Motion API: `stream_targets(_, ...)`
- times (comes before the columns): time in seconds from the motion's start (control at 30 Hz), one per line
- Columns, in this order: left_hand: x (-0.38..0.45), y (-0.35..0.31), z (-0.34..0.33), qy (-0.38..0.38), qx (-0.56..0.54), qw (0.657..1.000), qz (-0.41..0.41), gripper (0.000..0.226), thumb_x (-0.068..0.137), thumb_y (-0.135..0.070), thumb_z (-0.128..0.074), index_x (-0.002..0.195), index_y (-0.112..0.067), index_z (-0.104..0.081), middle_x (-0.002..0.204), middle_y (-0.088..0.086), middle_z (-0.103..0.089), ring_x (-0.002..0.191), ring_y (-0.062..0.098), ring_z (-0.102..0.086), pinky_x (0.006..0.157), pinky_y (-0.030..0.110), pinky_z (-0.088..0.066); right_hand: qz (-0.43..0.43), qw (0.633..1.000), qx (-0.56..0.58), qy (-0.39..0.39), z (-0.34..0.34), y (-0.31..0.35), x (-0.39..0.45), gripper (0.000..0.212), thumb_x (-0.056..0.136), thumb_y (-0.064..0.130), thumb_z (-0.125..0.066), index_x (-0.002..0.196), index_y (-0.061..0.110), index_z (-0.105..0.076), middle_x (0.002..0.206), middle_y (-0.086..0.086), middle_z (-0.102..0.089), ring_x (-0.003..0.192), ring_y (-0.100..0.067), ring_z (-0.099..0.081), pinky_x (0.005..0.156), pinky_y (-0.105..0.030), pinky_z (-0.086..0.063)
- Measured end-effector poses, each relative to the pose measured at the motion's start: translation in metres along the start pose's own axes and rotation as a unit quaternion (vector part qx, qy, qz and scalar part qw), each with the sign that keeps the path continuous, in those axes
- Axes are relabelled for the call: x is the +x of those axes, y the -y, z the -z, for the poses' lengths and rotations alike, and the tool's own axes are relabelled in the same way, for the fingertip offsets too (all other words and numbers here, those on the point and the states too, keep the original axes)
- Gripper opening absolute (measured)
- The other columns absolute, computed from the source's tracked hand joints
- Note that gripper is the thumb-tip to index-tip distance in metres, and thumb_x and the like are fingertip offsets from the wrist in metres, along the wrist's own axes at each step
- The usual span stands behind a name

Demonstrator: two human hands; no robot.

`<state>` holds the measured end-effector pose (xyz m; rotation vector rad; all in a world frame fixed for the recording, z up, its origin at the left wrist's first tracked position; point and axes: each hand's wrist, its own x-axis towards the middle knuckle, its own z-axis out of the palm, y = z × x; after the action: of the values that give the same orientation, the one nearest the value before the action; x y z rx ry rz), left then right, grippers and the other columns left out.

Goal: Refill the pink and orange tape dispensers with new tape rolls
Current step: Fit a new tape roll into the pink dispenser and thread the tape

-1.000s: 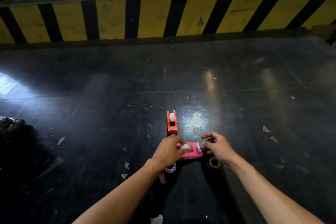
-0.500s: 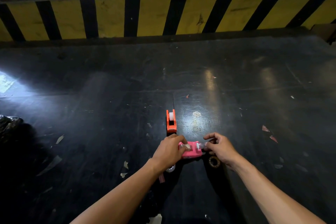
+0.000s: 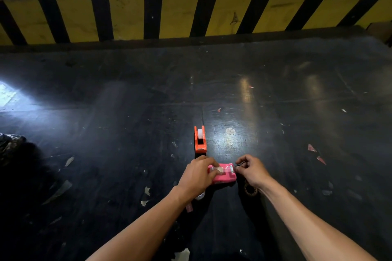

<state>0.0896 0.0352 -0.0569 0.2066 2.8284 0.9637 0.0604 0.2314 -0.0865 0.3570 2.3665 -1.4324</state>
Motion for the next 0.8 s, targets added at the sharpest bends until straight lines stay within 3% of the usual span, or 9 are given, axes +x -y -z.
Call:
stream_targets(0.23, 0.0, 0.002, -0.003, -0.003, -0.013, 1.0, 0.009, 0.015, 0.089, -0.032, -0.068, 0.1, -0.023, -0.074, 0.11, -0.002, -0.067, 0.097, 0.018, -0.064, 0.088, 0.036, -0.052, -0.009, 0.997, -0.074, -0.02, -0.002, 0.01, -0.006, 0.021, 0.077, 0.01, -0.076, 0.066, 0.018, -0.06, 0.068, 0.0, -0.061, 0.066, -0.016, -0.054, 0.06, -0.027, -0.041)
stream_targets(0.4, -0.003, 0.002, -0.005, -0.012, -0.014, 1.0, 0.002, 0.018, 0.091, -0.03, -0.066, 0.105, -0.021, -0.074, 0.112, -0.002, -0.068, 0.1, 0.018, -0.065, 0.092, 0.038, -0.052, -0.009, 0.994, -0.106, -0.038, -0.003, 0.012, -0.013, 0.006, 0.082, 0.015, -0.072, 0.079, 0.01, -0.075, 0.072, -0.002, -0.066, 0.066, -0.013, -0.056, 0.05, -0.017, -0.038)
stream_targets(0.47, -0.004, 0.004, -0.007, -0.019, -0.021, 1.0, -0.001, 0.019, 0.09, -0.029, -0.066, 0.105, -0.02, -0.075, 0.111, -0.002, -0.069, 0.099, 0.019, -0.065, 0.092, 0.04, -0.052, -0.007, 0.993, -0.113, -0.042, -0.003, 0.014, -0.016, 0.008, 0.083, 0.015, -0.071, 0.082, 0.009, -0.077, 0.072, -0.001, -0.067, 0.066, -0.011, -0.057, 0.049, -0.016, -0.037)
stream_targets(0.63, -0.006, 0.004, -0.01, -0.037, -0.031, 0.999, -0.006, 0.019, 0.089, -0.028, -0.069, 0.105, -0.021, -0.077, 0.111, -0.003, -0.07, 0.099, 0.015, -0.066, 0.092, 0.039, -0.053, -0.014, 0.986, -0.155, -0.051, -0.005, 0.018, -0.022, 0.014, 0.081, 0.017, -0.067, 0.073, 0.009, -0.076, 0.069, -0.008, -0.073, 0.065, -0.022, -0.065, 0.057, -0.029, -0.044)
stream_targets(0.8, -0.006, 0.006, -0.009, -0.021, -0.032, 0.999, -0.006, 0.024, 0.091, -0.027, -0.066, 0.113, -0.022, -0.074, 0.118, -0.003, -0.068, 0.105, 0.014, -0.064, 0.098, 0.037, -0.051, -0.025, 0.98, -0.198, 0.016, -0.001, 0.022, -0.025, 0.029, 0.079, 0.003, -0.055, 0.09, 0.014, -0.079, 0.09, -0.012, -0.077, 0.076, -0.02, -0.064, 0.06, -0.024, -0.041)
